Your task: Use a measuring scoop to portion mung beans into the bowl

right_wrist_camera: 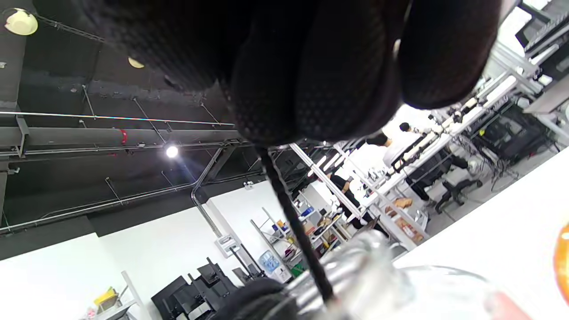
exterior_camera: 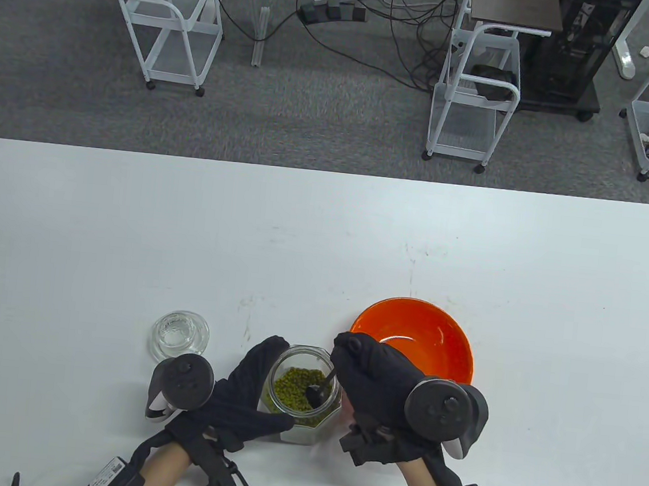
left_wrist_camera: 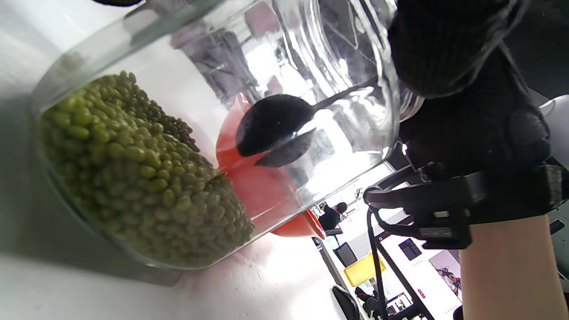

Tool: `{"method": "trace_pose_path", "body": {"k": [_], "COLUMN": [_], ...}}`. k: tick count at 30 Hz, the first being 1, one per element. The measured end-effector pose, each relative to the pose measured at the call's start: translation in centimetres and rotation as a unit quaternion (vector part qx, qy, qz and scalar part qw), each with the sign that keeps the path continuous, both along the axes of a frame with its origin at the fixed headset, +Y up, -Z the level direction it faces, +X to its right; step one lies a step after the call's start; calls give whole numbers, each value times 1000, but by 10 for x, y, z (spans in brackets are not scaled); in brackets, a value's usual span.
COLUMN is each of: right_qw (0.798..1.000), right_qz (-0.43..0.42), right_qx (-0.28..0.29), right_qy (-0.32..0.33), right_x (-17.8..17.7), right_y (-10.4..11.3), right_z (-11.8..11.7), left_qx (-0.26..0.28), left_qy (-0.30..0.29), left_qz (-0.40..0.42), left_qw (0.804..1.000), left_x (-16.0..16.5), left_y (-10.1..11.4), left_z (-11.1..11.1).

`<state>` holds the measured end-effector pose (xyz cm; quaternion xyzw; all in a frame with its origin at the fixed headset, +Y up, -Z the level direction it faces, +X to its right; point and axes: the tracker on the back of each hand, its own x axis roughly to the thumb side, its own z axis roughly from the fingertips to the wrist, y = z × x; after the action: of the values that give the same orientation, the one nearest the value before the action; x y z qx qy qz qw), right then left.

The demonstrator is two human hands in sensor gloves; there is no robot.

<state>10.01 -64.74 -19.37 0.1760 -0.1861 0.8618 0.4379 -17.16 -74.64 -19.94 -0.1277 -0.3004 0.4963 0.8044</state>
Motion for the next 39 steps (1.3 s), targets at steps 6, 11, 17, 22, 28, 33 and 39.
{"method": "trace_pose_path", "body": {"k": [6, 11, 17, 22, 28, 33, 39], "right_qw": [1000, 999, 998, 994, 990, 985, 978], "right_qz": [28, 49, 6, -16, -42, -66, -74], "right_qx": [13, -1, -64, -105, -128, -147, -192], "right_qy": [2, 8, 5, -12, -48, -60, -19], "right_x": [-6, -11, -11, -9, -5, -3, 2], "right_y": [-10, -12, -18, -23, -26, -31, -30], "right_z": [-1, -4, -5, -4, -2, -3, -9], "left_qx": [2, 3, 4, 4, 4, 4, 4], "left_qy": [2, 2, 5, 5, 6, 6, 6], "left_qz": [-1, 0, 0, 0, 0, 0, 0], "left_qw": [1000, 1000, 1000, 1000, 1000, 1000, 1000], "left_x": [0, 0, -1, -1, -1, -1, -1], "left_y": [-1, -1, -1, -2, -2, -2, -2], "left_z": [0, 1, 1, 1, 1, 1, 1]}}
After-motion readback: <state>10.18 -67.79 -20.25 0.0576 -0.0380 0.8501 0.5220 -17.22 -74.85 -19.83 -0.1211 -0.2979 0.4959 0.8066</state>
